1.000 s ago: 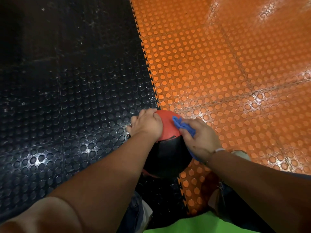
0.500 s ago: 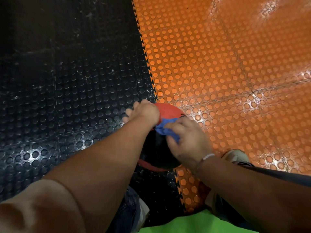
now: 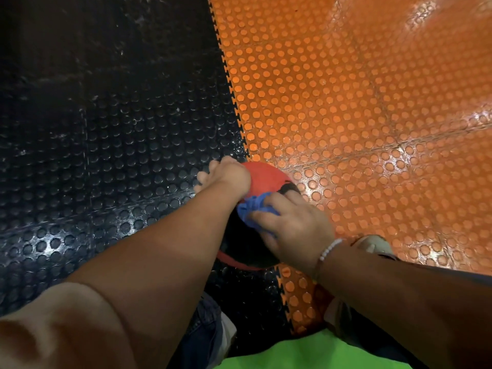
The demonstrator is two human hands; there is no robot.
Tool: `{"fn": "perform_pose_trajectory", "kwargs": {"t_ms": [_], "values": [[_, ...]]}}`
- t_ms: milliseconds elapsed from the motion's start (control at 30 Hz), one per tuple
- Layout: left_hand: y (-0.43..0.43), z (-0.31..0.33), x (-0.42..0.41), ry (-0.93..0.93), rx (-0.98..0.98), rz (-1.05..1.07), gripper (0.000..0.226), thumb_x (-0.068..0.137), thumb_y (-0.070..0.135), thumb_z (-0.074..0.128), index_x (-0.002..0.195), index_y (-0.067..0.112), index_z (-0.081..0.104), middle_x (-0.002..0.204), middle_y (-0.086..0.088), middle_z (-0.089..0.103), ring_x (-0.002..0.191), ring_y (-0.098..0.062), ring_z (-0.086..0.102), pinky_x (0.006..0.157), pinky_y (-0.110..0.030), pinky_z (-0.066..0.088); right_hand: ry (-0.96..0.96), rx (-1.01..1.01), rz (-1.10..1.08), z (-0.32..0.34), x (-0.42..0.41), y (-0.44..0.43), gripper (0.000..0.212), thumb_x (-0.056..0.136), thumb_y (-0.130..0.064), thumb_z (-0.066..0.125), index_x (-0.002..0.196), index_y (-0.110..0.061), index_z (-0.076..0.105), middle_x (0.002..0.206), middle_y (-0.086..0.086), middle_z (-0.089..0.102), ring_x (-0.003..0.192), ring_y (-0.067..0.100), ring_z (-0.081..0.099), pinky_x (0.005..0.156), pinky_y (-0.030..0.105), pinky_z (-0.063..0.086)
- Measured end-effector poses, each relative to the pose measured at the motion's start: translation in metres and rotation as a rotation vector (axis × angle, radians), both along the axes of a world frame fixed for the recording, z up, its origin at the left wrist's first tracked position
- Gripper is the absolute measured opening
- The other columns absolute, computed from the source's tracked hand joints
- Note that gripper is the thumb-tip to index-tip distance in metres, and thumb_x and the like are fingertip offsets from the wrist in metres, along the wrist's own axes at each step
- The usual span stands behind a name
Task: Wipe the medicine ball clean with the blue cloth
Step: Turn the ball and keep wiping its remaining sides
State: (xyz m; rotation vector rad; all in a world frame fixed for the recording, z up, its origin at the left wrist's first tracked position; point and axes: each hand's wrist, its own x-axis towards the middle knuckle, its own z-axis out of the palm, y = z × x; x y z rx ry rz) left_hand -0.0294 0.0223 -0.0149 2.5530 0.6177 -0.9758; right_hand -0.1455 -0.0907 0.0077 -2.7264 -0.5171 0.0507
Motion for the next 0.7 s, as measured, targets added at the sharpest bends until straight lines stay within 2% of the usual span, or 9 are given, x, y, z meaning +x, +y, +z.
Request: {"fn": "perform_pose_trajectory", "kwargs": {"t_ms": [67, 167, 200, 267, 367, 500, 533, 633, 700], "values": [[0.006, 0.000, -0.003, -0.026, -0.041, 0.012, 0.039, 0.099, 0.027, 0.024, 0.134, 0.029, 0.042, 0.144, -0.003, 0.034, 0.130, -0.033, 0.027, 0.103, -0.044, 0.026, 0.102, 0.012, -0.072, -0.006, 0.006, -0.018, 0.025, 0.085, -0.029, 0.050, 0.104, -0.031, 0.067, 0.095, -0.001, 0.061, 0.083, 0.022, 0.057, 0.060, 0.027, 0.047], [0.013, 0.002, -0.013, -0.072, -0.089, 0.025, 0.038, 0.101, 0.029, 0.021, 0.131, 0.031, 0.044, 0.144, -0.001, 0.034, 0.132, -0.032, 0.025, 0.103, -0.047, 0.024, 0.391, 0.233, -0.547, -0.015, 0.027, -0.046, 0.032, 0.092, -0.030, 0.051, 0.124, -0.031, 0.058, 0.111, 0.000, 0.058, 0.101, 0.020, 0.055, 0.084, 0.027, 0.043], [0.012, 0.004, -0.015, -0.076, -0.083, 0.025, 0.038, 0.101, 0.030, 0.021, 0.131, 0.031, 0.044, 0.144, -0.001, 0.034, 0.132, -0.031, 0.025, 0.104, -0.048, 0.023, 0.429, 0.248, -0.595, -0.016, 0.032, -0.045, 0.033, 0.092, -0.030, 0.051, 0.125, -0.031, 0.057, 0.114, 0.001, 0.057, 0.106, 0.022, 0.055, 0.090, 0.028, 0.042], [0.010, 0.006, -0.016, -0.079, -0.060, 0.019, 0.039, 0.101, 0.031, 0.020, 0.132, 0.031, 0.043, 0.145, 0.000, 0.033, 0.133, -0.030, 0.025, 0.103, -0.047, 0.023, 0.359, 0.185, -0.468, -0.010, 0.033, -0.026, 0.034, 0.092, -0.032, 0.051, 0.125, -0.031, 0.057, 0.110, 0.000, 0.054, 0.104, 0.022, 0.052, 0.093, 0.031, 0.041], [0.009, 0.007, -0.018, -0.090, -0.054, 0.005, 0.039, 0.101, 0.033, 0.019, 0.133, 0.030, 0.043, 0.144, -0.001, 0.034, 0.131, -0.030, 0.027, 0.102, -0.045, 0.024, 0.167, 0.173, -0.252, -0.013, 0.019, -0.017, 0.033, 0.089, -0.029, 0.051, 0.119, -0.024, 0.063, 0.105, 0.003, 0.058, 0.093, 0.027, 0.055, 0.084, 0.039, 0.050], [0.008, 0.007, -0.022, -0.113, -0.076, 0.010, 0.040, 0.101, 0.034, 0.019, 0.133, 0.031, 0.042, 0.142, -0.001, 0.035, 0.128, -0.029, 0.029, 0.095, -0.043, 0.026, 0.482, 0.216, -0.630, -0.015, 0.035, -0.045, 0.034, 0.095, -0.023, 0.047, 0.128, -0.022, 0.056, 0.115, 0.005, 0.061, 0.095, 0.025, 0.058, 0.080, 0.026, 0.043], [0.007, 0.006, -0.022, -0.115, -0.073, 0.011, 0.040, 0.101, 0.034, 0.019, 0.133, 0.031, 0.042, 0.142, -0.001, 0.034, 0.127, -0.029, 0.029, 0.094, -0.043, 0.026, 0.471, 0.197, -0.636, -0.014, 0.039, -0.044, 0.033, 0.095, -0.025, 0.046, 0.127, -0.022, 0.056, 0.116, 0.006, 0.061, 0.092, 0.023, 0.058, 0.076, 0.024, 0.040], [0.006, 0.004, -0.021, -0.129, -0.070, 0.001, 0.038, 0.101, 0.037, 0.022, 0.133, 0.033, 0.043, 0.141, 0.000, 0.036, 0.126, -0.029, 0.030, 0.092, -0.041, 0.026, 0.278, 0.165, -0.367, 0.003, 0.039, -0.021, 0.038, 0.093, -0.047, 0.041, 0.124, -0.032, 0.056, 0.109, 0.000, 0.055, 0.091, 0.018, 0.050, 0.078, 0.027, 0.040], [0.009, 0.002, -0.026, -0.149, -0.071, -0.023, 0.037, 0.101, 0.037, 0.023, 0.132, 0.035, 0.044, 0.140, 0.000, 0.037, 0.124, -0.028, 0.032, 0.089, -0.040, 0.025, 0.274, 0.102, -0.251, -0.001, 0.029, -0.016, 0.044, 0.086, -0.061, 0.038, 0.121, -0.040, 0.055, 0.103, -0.006, 0.054, 0.095, 0.017, 0.052, 0.080, 0.031, 0.045]]}}
